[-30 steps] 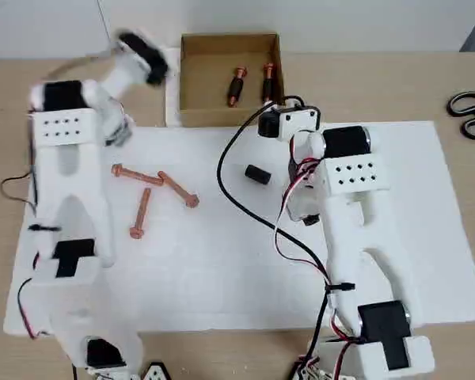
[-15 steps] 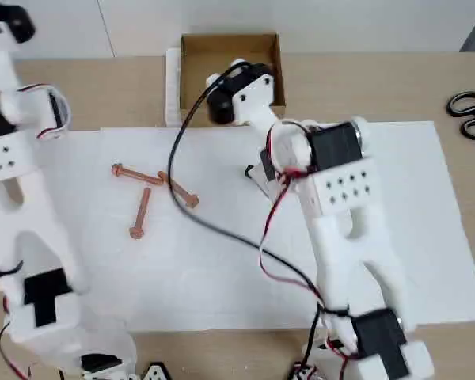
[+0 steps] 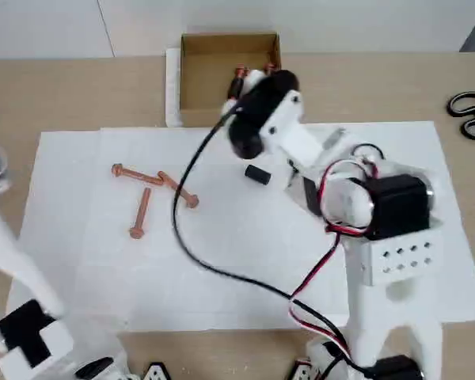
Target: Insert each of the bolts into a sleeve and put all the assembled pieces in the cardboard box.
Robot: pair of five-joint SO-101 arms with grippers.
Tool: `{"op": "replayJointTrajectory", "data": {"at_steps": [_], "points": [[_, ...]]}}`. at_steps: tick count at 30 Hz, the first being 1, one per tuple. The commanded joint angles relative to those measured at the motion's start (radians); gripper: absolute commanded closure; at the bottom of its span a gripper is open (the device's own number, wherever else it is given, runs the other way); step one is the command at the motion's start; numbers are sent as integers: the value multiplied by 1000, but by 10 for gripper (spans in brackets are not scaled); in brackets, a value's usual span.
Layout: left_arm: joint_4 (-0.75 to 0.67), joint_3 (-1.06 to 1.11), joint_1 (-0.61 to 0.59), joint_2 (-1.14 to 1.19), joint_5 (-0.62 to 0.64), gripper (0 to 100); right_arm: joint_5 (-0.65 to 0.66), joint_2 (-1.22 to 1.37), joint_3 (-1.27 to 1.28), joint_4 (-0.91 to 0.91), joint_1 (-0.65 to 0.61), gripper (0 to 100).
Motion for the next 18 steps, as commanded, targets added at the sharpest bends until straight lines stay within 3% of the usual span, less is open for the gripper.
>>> {"op": "replayJointTrajectory", "data": {"at_steps": [1, 8, 12, 18], "points": [[18, 48, -121, -54, -3, 880, 55, -84, 21, 12, 139, 995], [18, 185, -284, -55, -3, 881, 124, -266, 98, 10, 371, 994], [18, 262, -295, -55, -3, 881, 229, -349, 259, 10, 381, 994], [17, 326, -292, -55, -3, 881, 270, -420, 282, 8, 423, 994]]}}
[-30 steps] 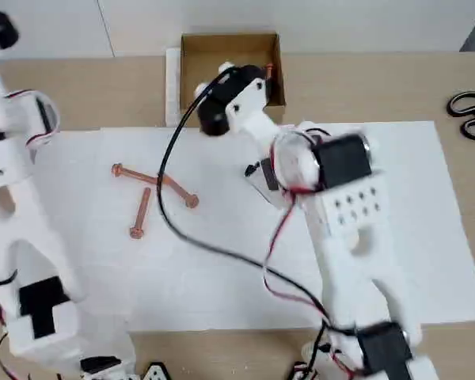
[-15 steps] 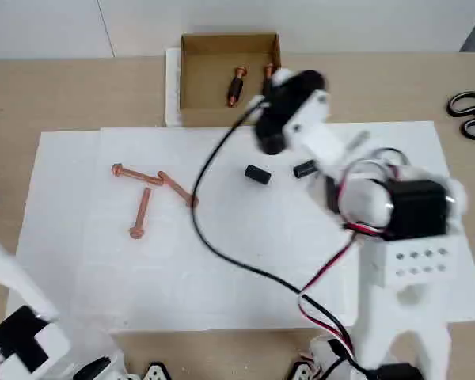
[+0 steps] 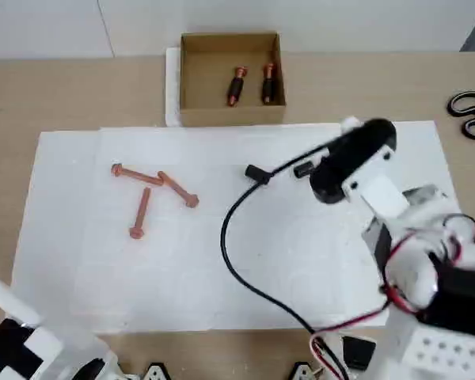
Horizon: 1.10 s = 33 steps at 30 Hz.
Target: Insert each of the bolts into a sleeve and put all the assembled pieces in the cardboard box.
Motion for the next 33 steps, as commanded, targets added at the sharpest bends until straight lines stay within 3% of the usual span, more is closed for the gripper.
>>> {"op": "replayJointTrajectory", "data": {"at_steps": [1, 6, 11, 15, 18, 23, 27, 33], "points": [[18, 1, -2, -48, -6, 881, 35, -24, 20, 5, 33, 994], [18, 5, 68, -46, -2, 881, 37, -25, 206, -15, 61, 994], [20, 67, 204, -49, 0, 882, 31, -33, 396, -202, 159, 994], [18, 131, 400, -48, 52, 937, 21, -33, 450, -265, 197, 994], [17, 128, 606, -38, 110, 995, -69, -33, 454, -263, 199, 994], [-106, 128, 890, -37, 327, 979, -186, -31, 454, -206, 194, 992], [-236, 130, 962, -37, 445, 921, -264, -31, 451, -133, 150, 994], [-311, 133, 977, -37, 532, 818, -379, -31, 451, -93, 104, 994]]}}
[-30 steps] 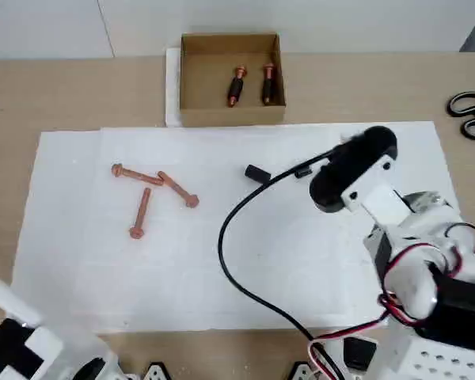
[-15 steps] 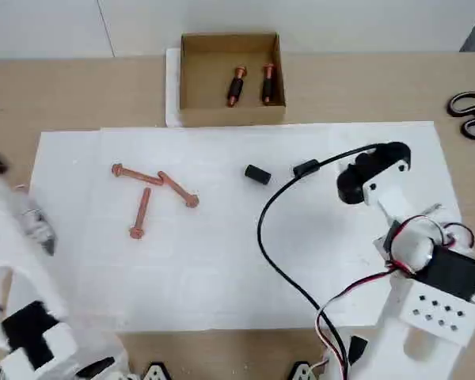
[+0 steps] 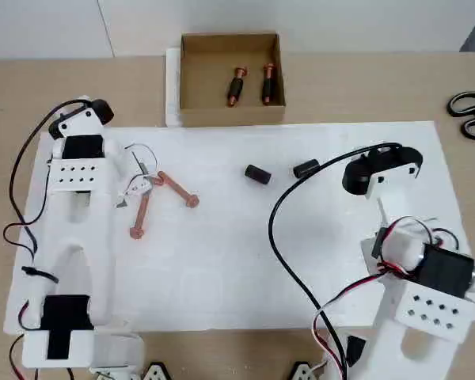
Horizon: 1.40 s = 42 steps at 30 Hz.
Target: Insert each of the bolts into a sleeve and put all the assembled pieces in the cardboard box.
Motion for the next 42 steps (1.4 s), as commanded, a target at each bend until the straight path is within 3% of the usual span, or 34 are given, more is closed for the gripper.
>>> {"op": "replayJointTrajectory", "data": {"at_steps": [1, 8, 17, 24, 37, 42], "points": [[-69, -1, 8, -29, 55, 806, -64, -15, -5, 7, -15, 994], [-262, -5, 6, 98, 284, 794, -126, -15, -6, 28, -15, 994], [-419, -7, -49, 235, 419, 797, -161, -15, -6, 28, -15, 994], [-480, -7, -109, 255, 423, 797, -161, -8, -6, 28, -15, 994], [-539, -7, -107, 334, 425, 799, -161, -8, -6, 27, -15, 994], [-537, -7, -107, 334, 423, 900, -161, -10, -6, 27, -15, 994]]}}
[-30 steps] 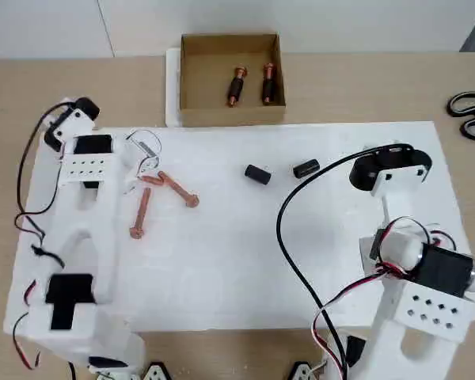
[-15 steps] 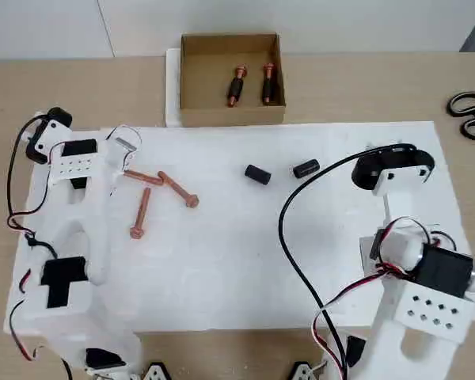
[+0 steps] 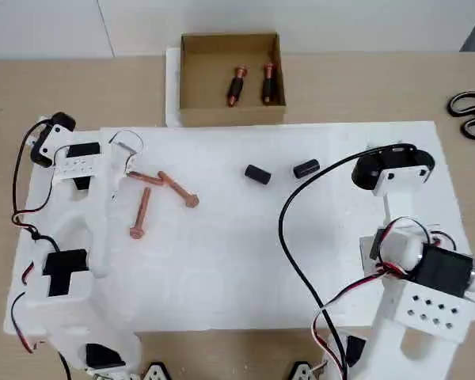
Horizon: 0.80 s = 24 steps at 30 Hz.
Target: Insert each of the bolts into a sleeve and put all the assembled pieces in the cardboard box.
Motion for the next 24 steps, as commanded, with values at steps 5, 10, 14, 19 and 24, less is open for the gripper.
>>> {"op": "replayJointTrajectory", "data": {"at_steps": [5, 10, 14, 19, 24], "points": [[-15, -7, -3, -8, 2, 995, -12, -10, -6, -1, -5, 994], [-17, -5, -2, -6, 2, 990, -12, -12, -6, -1, -5, 994], [-17, -10, 2, -12, 2, 991, -12, -13, -6, -1, -5, 994], [100, -163, 15, -18, -8, 993, -12, -13, -6, -2, -5, 994], [394, -481, 74, -18, -101, 993, -12, -15, -6, -2, -5, 994]]}}
